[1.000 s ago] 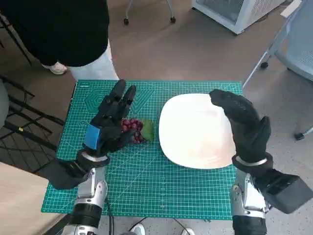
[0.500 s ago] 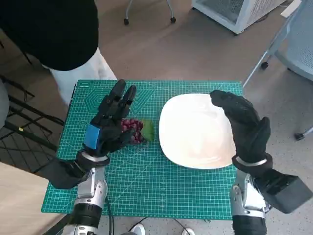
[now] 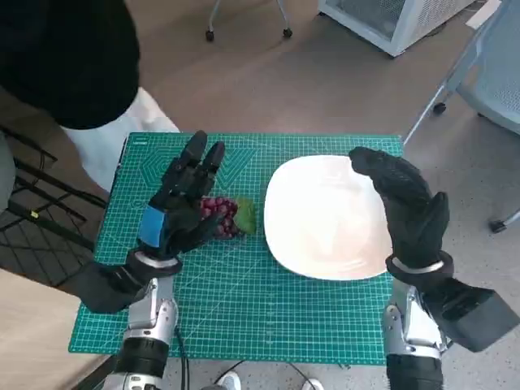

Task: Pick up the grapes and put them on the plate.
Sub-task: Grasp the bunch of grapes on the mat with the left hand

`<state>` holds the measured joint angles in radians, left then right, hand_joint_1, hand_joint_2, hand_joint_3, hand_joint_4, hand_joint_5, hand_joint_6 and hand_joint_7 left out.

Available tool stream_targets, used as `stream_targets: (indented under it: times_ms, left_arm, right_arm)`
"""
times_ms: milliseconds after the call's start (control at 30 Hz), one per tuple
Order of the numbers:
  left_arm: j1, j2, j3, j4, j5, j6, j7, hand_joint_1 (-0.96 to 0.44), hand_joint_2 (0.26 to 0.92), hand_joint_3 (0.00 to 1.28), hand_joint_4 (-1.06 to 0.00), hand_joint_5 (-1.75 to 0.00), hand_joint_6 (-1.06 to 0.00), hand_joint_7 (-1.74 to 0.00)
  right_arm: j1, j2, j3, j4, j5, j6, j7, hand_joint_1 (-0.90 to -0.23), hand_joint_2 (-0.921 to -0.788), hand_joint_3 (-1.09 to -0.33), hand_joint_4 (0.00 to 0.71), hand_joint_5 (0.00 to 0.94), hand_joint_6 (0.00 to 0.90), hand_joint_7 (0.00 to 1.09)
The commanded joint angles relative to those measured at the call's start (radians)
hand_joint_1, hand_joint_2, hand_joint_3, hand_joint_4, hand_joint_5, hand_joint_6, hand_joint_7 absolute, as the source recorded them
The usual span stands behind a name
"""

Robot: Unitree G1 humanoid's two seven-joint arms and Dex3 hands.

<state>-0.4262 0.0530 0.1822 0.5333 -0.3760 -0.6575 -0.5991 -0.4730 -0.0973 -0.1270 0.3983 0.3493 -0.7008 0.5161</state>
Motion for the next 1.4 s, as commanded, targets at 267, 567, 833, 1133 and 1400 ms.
stream_targets:
  times_ms: [267,567,833,1133,1400]
  left_arm:
    - [-0.017,0.003,0.006,0.006,-0.005,-0.002,0.003,-0.50,0.921,0.27,-0.19,0.00,-0.28,0.00]
    - [-0.020,0.008,0.004,0.005,0.001,-0.003,0.004,-0.50,0.921,0.27,-0.19,0.00,-0.28,0.00]
    - [-0.022,0.012,0.005,-0.001,-0.006,0.004,-0.001,-0.50,0.921,0.27,-0.19,0.00,-0.28,0.00]
    - [-0.023,0.014,0.005,0.001,-0.011,-0.001,-0.009,-0.50,0.921,0.27,-0.19,0.00,-0.28,0.00]
    - [-0.026,0.021,0.008,0.014,-0.003,-0.011,-0.011,-0.50,0.921,0.26,-0.19,0.00,-0.28,0.00]
  right_arm:
    - [-0.004,-0.003,-0.002,0.020,0.000,-0.001,0.011,-0.478,-0.921,-0.565,0.266,0.000,0.010,0.57]
    - [-0.007,-0.001,0.001,0.014,0.002,0.006,0.013,-0.475,-0.921,-0.568,0.262,0.000,0.005,0.57]
    - [-0.008,0.001,0.004,0.009,0.011,0.016,0.020,-0.461,-0.921,-0.568,0.245,0.000,-0.001,0.58]
    - [-0.008,0.000,0.004,0.006,0.022,0.027,0.031,-0.451,-0.921,-0.566,0.227,0.000,-0.001,0.57]
    - [-0.008,-0.001,0.001,0.011,0.025,0.030,0.039,-0.451,-0.921,-0.567,0.225,0.000,-0.001,0.56]
